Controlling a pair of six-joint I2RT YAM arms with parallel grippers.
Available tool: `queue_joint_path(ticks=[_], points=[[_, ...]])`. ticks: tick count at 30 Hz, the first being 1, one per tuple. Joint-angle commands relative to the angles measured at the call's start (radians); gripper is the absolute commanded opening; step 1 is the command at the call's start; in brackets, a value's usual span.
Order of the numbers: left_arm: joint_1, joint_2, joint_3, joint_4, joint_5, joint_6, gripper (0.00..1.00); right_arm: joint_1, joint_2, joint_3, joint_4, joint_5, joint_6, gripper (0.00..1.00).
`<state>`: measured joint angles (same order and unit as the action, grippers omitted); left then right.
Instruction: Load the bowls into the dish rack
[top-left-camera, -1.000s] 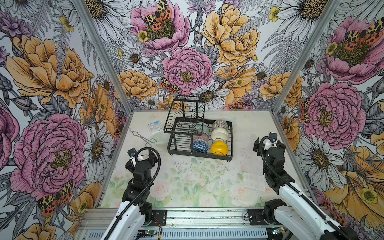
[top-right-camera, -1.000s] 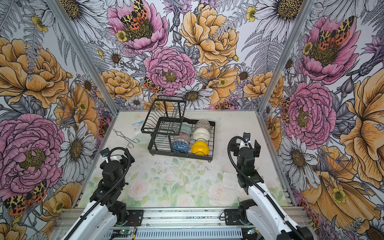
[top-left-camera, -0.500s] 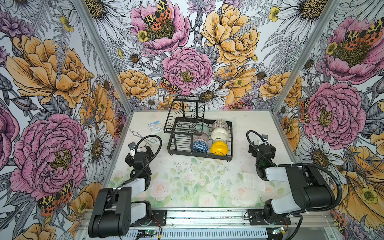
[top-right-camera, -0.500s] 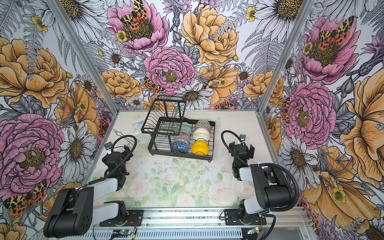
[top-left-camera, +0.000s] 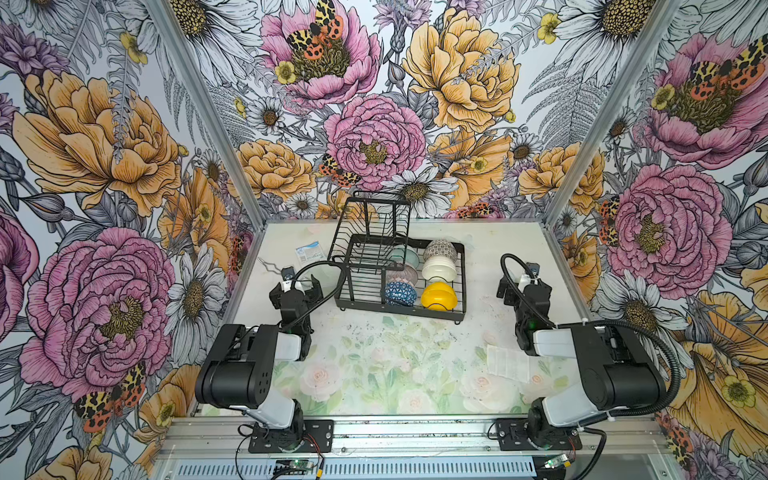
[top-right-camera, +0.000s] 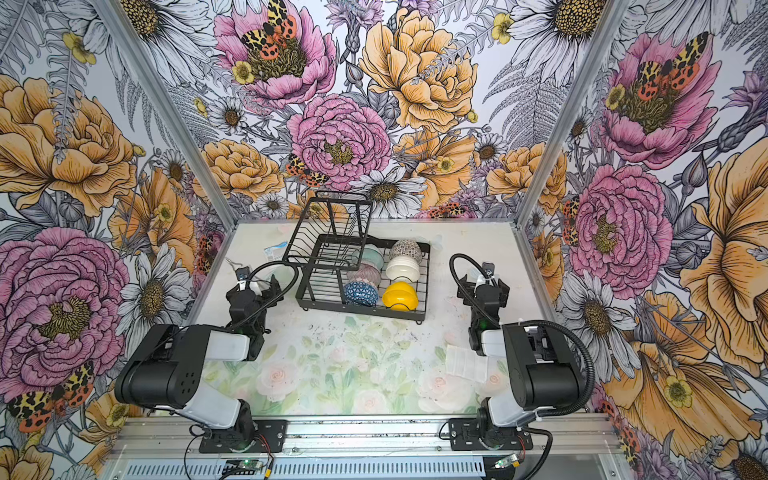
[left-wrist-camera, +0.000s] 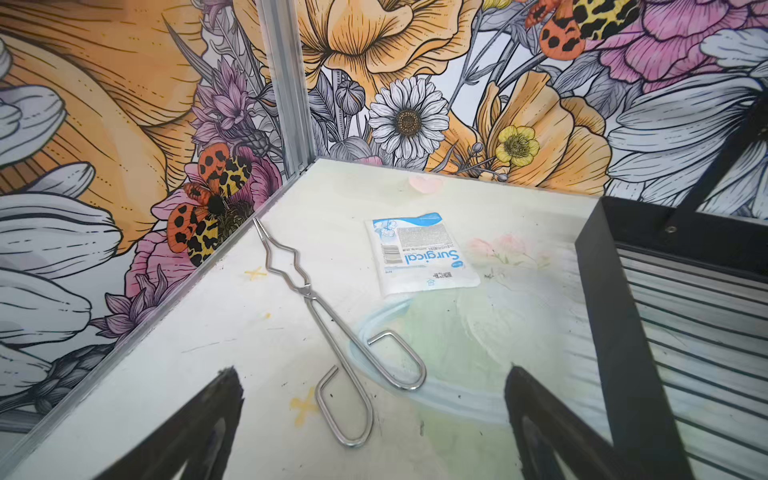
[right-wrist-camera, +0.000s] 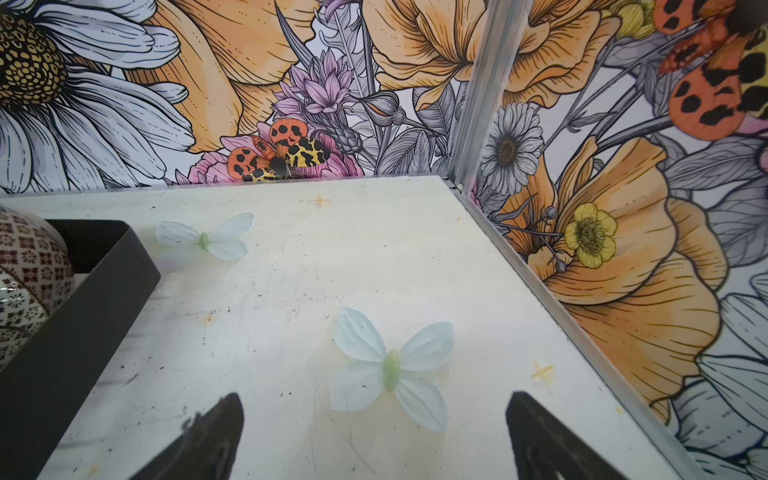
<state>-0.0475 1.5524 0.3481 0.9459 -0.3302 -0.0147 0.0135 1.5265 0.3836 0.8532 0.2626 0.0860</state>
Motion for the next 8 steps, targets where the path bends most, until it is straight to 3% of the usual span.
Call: queue_joint_path(ticks=[1, 8], points=[[-0.005, 0.000, 0.008, 0.039, 0.014, 0.025, 0.99, 0.000, 0.012, -0.005, 0.038, -0.017, 0.005, 1.00], [-0.003, 0.001, 0.009, 0.041, 0.017, 0.023, 0.99, -0.001, 0.007, -0.002, 0.029, -0.023, 0.010, 1.00]])
